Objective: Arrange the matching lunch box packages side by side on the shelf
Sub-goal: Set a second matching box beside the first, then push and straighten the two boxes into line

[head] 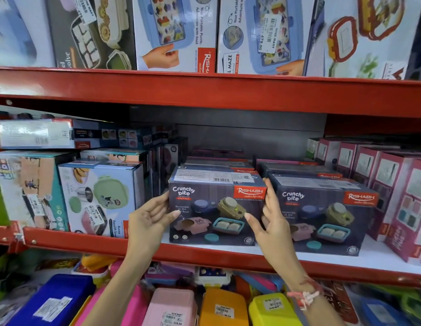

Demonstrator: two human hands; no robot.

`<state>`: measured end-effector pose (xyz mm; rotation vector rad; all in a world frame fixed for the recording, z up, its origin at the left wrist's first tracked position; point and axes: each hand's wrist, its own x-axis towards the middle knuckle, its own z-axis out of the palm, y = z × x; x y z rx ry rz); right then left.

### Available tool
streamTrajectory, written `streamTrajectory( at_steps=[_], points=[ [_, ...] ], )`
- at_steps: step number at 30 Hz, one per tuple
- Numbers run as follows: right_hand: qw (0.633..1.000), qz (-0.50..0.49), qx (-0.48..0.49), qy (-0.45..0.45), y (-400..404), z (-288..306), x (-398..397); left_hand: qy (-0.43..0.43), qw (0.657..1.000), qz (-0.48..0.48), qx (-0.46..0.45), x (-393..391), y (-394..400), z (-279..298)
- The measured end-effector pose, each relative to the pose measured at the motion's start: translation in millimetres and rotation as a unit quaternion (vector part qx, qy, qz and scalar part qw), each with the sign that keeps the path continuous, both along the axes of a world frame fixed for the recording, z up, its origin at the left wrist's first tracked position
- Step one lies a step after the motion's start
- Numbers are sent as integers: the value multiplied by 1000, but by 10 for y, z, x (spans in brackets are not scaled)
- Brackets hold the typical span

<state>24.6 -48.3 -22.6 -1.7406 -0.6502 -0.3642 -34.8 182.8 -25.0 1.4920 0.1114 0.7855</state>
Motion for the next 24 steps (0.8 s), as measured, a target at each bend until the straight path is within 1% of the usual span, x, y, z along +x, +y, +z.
streamTrajectory(
  at_steps=[4,7,9,13,16,18,21,24],
  points=[
    [999,-37,-23,-6,57,-25,23,3,1000,-2,-14,39,-2,-12],
    [998,-51,-29,-13,97,-73,19,16,1000,-5,6,64,11,-9],
    [998,-49,-22,-12,104,-111,-13,10,1000,-3,20,33,-18,-7],
    [999,-17,11,35,82,-135,-161,-7,999,28,46,-112,-95,-90],
    [994,13,66,91,58,-151,-263,3,1000,-14,4,-156,-62,-137],
    [990,21,78,117,53,-161,-278,17,999,-49,5,-169,-37,-150],
    [988,29,86,128,54,-159,-278,20,998,-63,18,-199,-60,-146],
    [987,36,84,132,37,-159,-343,26,998,-44,27,-257,-87,-125]
  ],
)
